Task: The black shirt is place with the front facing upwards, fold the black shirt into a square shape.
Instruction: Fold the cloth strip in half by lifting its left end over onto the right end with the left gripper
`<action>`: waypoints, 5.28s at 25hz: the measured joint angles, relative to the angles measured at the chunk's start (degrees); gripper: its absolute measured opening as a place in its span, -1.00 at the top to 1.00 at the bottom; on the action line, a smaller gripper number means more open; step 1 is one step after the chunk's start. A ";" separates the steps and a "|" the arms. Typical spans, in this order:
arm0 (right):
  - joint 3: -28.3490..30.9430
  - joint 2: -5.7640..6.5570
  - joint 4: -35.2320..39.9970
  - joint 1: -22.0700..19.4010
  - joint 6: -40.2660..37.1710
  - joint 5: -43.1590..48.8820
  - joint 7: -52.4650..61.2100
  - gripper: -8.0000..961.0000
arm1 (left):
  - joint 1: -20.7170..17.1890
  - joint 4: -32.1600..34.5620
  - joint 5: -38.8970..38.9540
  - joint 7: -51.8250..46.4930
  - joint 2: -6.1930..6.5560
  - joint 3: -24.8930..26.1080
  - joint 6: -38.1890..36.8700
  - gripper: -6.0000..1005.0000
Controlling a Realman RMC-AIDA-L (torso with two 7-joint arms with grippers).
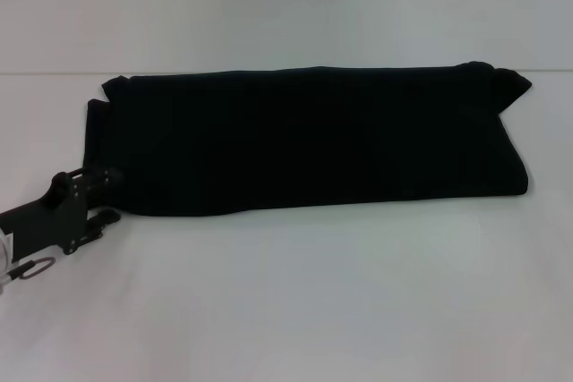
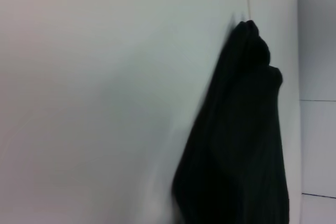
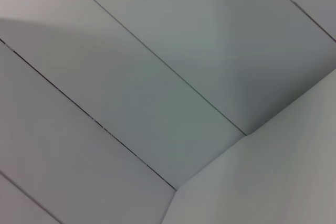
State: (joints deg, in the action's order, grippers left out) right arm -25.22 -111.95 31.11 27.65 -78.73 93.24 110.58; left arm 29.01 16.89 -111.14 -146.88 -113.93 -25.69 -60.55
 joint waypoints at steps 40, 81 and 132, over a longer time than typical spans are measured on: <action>1.25 0.03 0.00 0.21 -0.18 0.01 -0.02 -0.46 | 3.35 0.57 1.39 -1.63 -0.02 -3.86 7.31 -0.34; 2.94 0.75 -1.55 0.29 3.02 0.13 1.65 -0.46 | -1.91 9.28 1.79 15.73 0.18 6.97 8.61 0.98; 0.24 0.85 -2.45 0.18 3.42 4.21 4.48 -0.46 | 27.32 11.30 7.56 24.34 -8.37 -36.75 -19.75 0.53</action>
State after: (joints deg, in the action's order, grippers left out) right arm -24.98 -111.09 28.67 27.83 -75.30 97.46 115.07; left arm 56.33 28.19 -103.59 -122.54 -122.30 -62.44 -80.30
